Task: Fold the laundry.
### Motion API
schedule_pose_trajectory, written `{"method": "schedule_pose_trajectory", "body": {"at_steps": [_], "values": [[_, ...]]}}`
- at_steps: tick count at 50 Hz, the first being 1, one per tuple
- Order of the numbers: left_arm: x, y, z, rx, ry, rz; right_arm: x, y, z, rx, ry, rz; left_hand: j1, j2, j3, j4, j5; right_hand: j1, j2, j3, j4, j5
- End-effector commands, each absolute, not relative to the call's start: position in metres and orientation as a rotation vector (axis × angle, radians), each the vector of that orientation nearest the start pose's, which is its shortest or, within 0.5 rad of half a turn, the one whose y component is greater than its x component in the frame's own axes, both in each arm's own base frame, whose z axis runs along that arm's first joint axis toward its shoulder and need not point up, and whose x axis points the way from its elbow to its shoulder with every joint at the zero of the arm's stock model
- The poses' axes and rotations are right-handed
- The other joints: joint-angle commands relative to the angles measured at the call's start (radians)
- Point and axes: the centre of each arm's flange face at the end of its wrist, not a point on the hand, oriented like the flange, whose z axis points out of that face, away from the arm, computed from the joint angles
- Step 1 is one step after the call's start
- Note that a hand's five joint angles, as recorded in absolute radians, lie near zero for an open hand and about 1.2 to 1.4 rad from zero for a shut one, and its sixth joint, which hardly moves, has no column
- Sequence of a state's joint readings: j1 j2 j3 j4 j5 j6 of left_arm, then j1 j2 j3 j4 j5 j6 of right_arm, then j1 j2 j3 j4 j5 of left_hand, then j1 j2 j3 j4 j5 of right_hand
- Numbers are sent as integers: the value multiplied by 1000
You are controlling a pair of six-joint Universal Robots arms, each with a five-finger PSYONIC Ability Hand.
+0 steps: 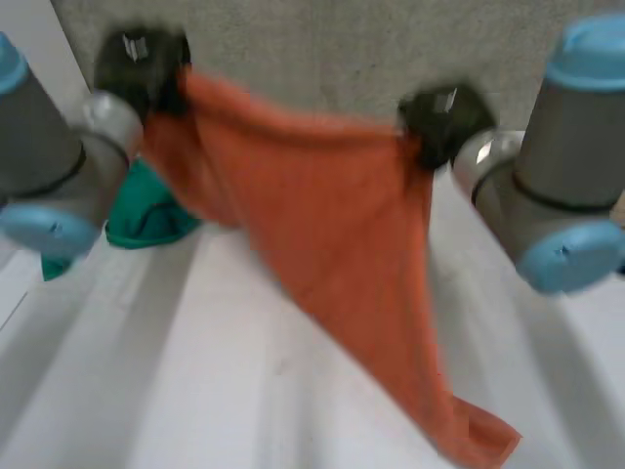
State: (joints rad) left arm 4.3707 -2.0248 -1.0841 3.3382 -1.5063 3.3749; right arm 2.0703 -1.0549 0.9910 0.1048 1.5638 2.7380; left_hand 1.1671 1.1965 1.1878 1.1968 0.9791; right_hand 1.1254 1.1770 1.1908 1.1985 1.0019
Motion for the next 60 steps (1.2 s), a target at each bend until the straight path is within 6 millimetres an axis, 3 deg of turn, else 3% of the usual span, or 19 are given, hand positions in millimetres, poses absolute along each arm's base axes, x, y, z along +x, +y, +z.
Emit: {"method": "schedule_pose_trajectory", "body": {"at_steps": [1, 4, 8, 11, 12, 15, 18, 19, 23, 26, 27, 30, 36, 39, 44, 49, 51, 55, 60], "values": [[-272, -357, 426, 378, 1311, -3013, 318, -307, 395, -615, 1473, -2573, 229, 200, 208, 199, 243, 271, 219, 205, 198, 220], [-270, -352, 432, 404, 1273, -3055, 319, -285, 398, -695, 1452, -2528, 229, 200, 208, 199, 243, 271, 219, 205, 198, 220], [-265, -345, 417, 482, 1366, -3026, 315, -260, 366, -878, 1592, -2348, 229, 200, 208, 199, 243, 271, 219, 205, 198, 220], [-256, -340, 389, 517, 1515, -2946, 307, -239, 325, -998, 1766, -2145, 229, 200, 208, 199, 243, 271, 219, 205, 198, 220], [-252, -338, 371, 529, 1593, -2901, 302, -229, 300, -1050, 1861, -2029, 229, 200, 208, 199, 243, 271, 219, 205, 198, 220], [-248, -335, 344, 549, 1710, -2826, 297, -211, 259, -1120, 1984, -1852, 229, 200, 208, 199, 243, 271, 219, 205, 198, 220], [-247, -327, 303, 612, 1873, -2718, 297, -192, 206, -1199, 2085, -1663, 229, 200, 208, 199, 243, 271, 219, 205, 198, 220], [-248, -321, 284, 650, 1948, -2670, 299, -188, 182, -1224, 2116, -1605, 229, 200, 208, 199, 243, 198, 146, 132, 125, 147], [-248, -313, 250, 725, 2044, -2586, 304, -188, 146, -1266, 2170, -1538, 229, 200, 208, 199, 243, -131, -182, -196, -204, -182], [-247, -309, 241, 754, 2058, -2554, 302, -192, 147, -1257, 2219, -1546, 229, 200, 208, 199, 243, -251, -303, -317, -325, -303], [-244, -308, 237, 758, 2062, -2533, 301, -196, 156, -1237, 2247, -1567, 229, 200, 208, 199, 243, -435, -487, -501, -508, -486], [-238, -307, 235, 751, 2069, -2507, 297, -199, 184, -1212, 2266, -1613, 229, 200, 208, 199, 243, -636, -688, -701, -709, -687], [-229, -296, 246, 736, 2050, -2512, 287, -210, 246, -1191, 2192, -1721, 229, 200, 208, 199, 243, -751, -803, -816, -824, -802], [-226, -291, 251, 733, 2035, -2519, 287, -216, 254, -1228, 2167, -1711, 229, 200, 208, 199, 243, -783, -835, -849, -856, -834], [-223, -283, 259, 743, 2016, -2541, 279, -247, 248, -1308, 2245, -1679, 229, 200, 208, 199, 243, -769, -821, -834, -842, -820], [-222, -278, 261, 748, 2017, -2537, 264, -253, 230, -1251, 2474, -1534, 229, 200, 208, 199, 243, -751, -803, -817, -824, -802], [-222, -278, 261, 750, 2022, -2531, 259, -252, 221, -1147, 2549, -1472, 229, 200, 208, 199, 243, -745, -797, -811, -818, -796], [-222, -277, 261, 747, 2044, -2519, 250, -253, 202, -750, 2616, -1368, 229, 200, 208, 199, 243, -699, -750, -764, -772, -750], [-222, -275, 264, 747, 2048, -2516, 252, -253, 176, -515, 2581, -1297, 229, 200, 208, 199, 243, -634, -685, -699, -707, -685]]}}
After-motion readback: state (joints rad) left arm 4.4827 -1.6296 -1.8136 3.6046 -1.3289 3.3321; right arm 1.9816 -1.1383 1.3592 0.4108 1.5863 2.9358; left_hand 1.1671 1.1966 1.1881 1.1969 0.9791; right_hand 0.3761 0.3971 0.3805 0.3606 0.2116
